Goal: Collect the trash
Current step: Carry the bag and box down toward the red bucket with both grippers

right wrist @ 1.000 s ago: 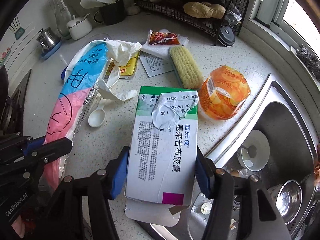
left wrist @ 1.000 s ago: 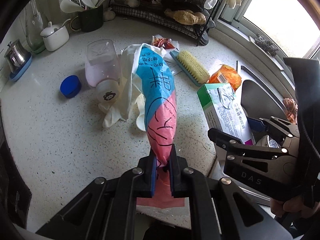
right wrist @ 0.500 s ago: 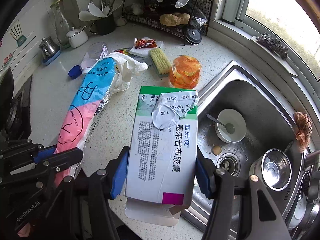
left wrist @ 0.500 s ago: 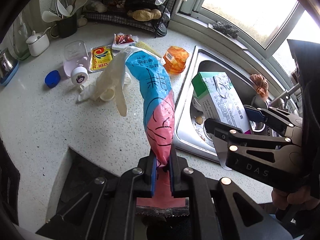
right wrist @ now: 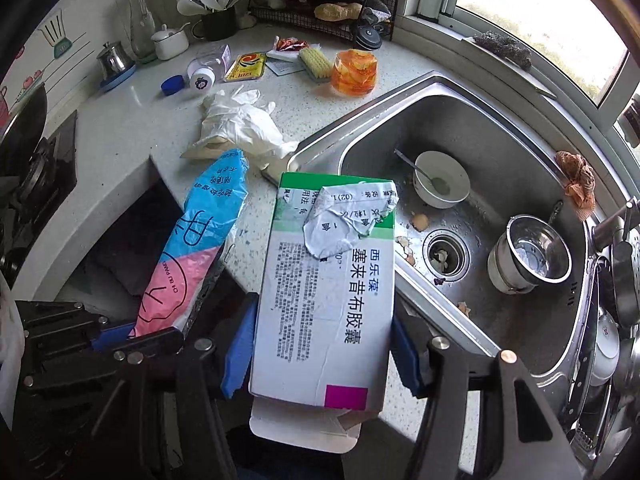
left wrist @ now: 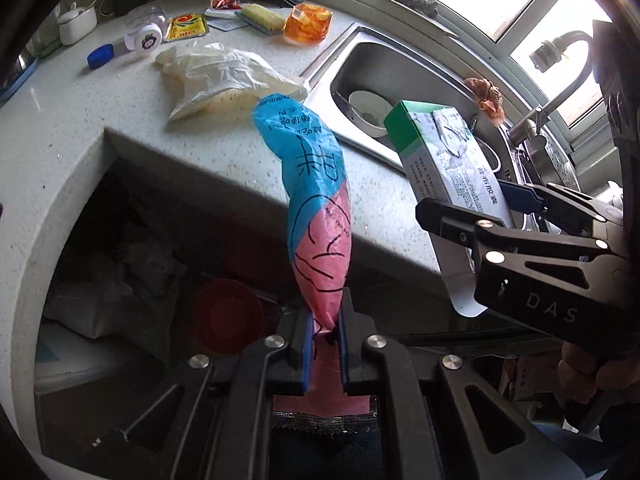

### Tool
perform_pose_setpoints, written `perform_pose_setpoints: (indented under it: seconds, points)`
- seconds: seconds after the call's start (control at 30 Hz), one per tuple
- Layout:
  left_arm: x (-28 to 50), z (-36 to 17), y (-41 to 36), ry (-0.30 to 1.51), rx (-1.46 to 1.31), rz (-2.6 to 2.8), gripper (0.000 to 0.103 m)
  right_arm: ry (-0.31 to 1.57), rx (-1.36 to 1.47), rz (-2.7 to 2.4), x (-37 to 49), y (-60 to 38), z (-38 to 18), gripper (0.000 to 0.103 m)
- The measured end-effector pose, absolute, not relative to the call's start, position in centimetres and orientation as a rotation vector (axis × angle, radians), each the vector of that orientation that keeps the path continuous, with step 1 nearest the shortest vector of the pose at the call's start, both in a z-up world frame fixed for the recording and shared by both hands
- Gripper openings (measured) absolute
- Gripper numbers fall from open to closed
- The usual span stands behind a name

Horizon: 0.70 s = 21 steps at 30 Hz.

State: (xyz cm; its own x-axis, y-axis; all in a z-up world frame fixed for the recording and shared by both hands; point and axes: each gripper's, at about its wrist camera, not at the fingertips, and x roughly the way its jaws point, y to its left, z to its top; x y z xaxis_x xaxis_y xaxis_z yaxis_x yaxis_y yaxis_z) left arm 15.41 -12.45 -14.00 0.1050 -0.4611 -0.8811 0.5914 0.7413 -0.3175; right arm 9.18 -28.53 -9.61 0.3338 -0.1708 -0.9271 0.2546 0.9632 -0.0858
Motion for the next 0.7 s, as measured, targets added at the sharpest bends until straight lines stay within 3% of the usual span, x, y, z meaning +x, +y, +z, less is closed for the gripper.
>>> perform_pose_setpoints:
  seconds: [0.37,0.7]
  points:
    - [12.8,-17.2,-5.4,1.33,0.016,-0.615,0.009,1.303,0.024,-0.139,8.0,-22.9,-13.6,0.057]
    - [13.6,-23.6,-0.9,1.431,-0.032,-0.447,0.009,1.408,-0.021,0.026,9.8,-18.6,-20.8,0.057]
